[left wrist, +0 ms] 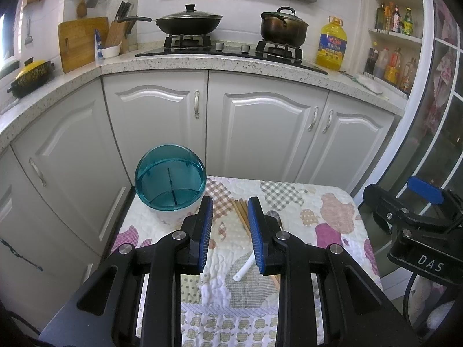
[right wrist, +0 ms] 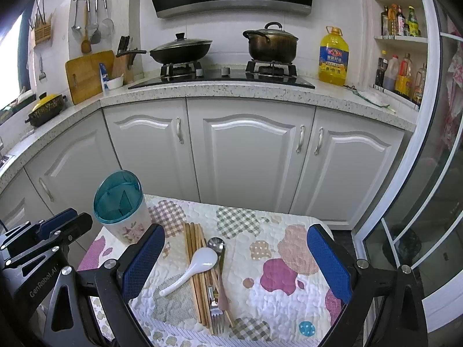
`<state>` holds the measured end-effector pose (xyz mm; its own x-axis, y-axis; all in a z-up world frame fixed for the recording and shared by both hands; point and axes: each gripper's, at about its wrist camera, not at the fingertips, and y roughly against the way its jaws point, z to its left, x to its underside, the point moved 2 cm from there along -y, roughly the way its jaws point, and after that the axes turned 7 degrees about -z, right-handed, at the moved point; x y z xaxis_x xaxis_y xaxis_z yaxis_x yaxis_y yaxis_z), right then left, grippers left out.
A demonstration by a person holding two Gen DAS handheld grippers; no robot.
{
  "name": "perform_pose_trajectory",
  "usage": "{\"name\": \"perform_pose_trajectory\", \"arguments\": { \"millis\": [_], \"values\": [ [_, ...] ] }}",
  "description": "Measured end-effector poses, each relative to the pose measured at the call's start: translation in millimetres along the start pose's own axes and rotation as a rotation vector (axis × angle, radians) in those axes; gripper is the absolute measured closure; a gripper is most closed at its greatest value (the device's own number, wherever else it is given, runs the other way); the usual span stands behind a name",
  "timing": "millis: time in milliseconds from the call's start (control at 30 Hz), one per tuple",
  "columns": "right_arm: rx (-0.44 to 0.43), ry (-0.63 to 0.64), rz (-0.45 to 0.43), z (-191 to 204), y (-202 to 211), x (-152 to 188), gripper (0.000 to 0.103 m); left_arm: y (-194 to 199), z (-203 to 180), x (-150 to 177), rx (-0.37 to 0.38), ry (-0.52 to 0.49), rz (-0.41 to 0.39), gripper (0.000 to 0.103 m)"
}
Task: Organize utensils
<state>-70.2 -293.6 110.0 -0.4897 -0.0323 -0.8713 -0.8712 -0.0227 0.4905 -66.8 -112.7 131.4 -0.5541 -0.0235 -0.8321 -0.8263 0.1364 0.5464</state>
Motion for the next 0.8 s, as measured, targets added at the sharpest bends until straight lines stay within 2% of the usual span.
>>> {"name": "perform_pose_trajectory", "arguments": {
  "millis": [800],
  "values": [
    [-0.017, 0.014, 0.026, 3.7, -7.3, 3.6, 0.005, -13.7, 3.1, 6.8, -0.014, -0.003, 0.018, 0.079]
  ]
}}
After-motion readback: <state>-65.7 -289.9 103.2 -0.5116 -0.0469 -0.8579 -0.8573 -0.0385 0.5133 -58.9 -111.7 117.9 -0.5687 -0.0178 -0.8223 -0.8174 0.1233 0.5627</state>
